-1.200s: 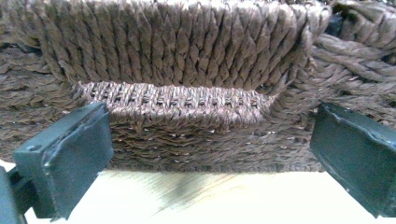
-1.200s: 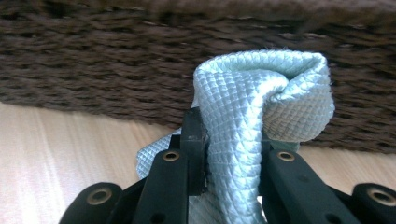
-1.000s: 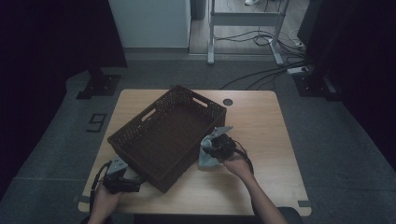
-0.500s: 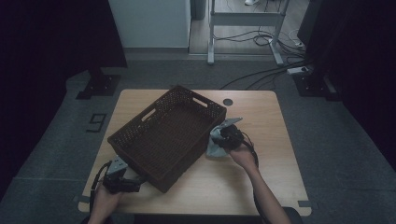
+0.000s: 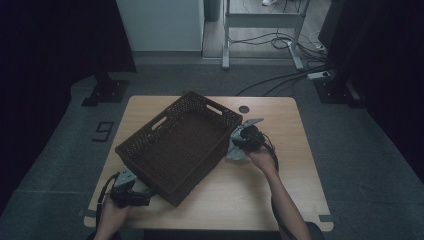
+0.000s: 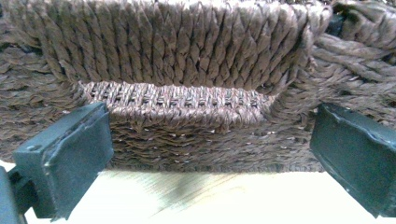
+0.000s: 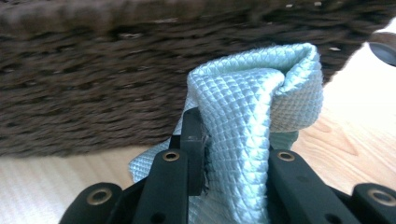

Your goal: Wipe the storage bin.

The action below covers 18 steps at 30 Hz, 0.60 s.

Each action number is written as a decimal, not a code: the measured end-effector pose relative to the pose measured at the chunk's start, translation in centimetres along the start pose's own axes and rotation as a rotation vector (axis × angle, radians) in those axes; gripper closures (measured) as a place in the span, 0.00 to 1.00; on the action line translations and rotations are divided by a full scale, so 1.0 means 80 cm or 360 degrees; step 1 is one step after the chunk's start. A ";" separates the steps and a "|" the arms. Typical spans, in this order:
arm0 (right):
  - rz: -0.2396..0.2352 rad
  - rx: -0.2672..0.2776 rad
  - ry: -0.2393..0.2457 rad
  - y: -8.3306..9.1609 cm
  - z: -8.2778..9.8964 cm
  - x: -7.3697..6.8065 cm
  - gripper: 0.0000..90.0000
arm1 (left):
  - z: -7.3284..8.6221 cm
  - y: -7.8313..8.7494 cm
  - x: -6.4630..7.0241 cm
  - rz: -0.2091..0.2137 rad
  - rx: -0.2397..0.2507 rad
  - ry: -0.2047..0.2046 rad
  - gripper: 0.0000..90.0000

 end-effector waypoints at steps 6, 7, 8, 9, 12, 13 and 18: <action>0.0045 -0.0002 -0.0044 -0.002 0.001 0.018 0.84 | 0.000 0.000 0.000 0.0001 0.0001 0.0002 0.00; 0.0057 0.0000 -0.0052 -0.003 0.001 0.021 0.84 | 0.000 0.000 0.000 0.0000 0.0000 0.0002 0.00; 0.0066 -0.0001 -0.0056 -0.004 0.001 0.024 0.84 | 0.000 0.000 0.000 0.0001 0.0000 0.0002 0.00; 0.0076 -0.0002 -0.0059 -0.005 0.001 0.027 0.84 | 0.000 0.000 0.000 0.0001 0.0001 0.0002 0.00; 0.0099 -0.0008 -0.0076 -0.007 0.001 0.035 0.84 | 0.000 0.000 0.000 0.0001 0.0000 0.0000 0.00; 0.0107 -0.0015 -0.0077 -0.008 0.001 0.039 0.84 | 0.000 0.000 0.000 0.0001 0.0001 0.0000 0.00; 0.0150 -0.0021 -0.0084 -0.010 -0.001 0.050 0.84 | 0.000 0.000 0.000 0.0002 0.0001 0.0001 0.00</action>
Point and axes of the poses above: each handheld gripper's, and its own axes: y roughly backward along the jaws, z roughly out of its underside, x roughly to its right, the point moved 6 cm from there along -y, roughly forward along the jaws, and after that the axes turned 9 degrees about x, right-handed, at the moved point
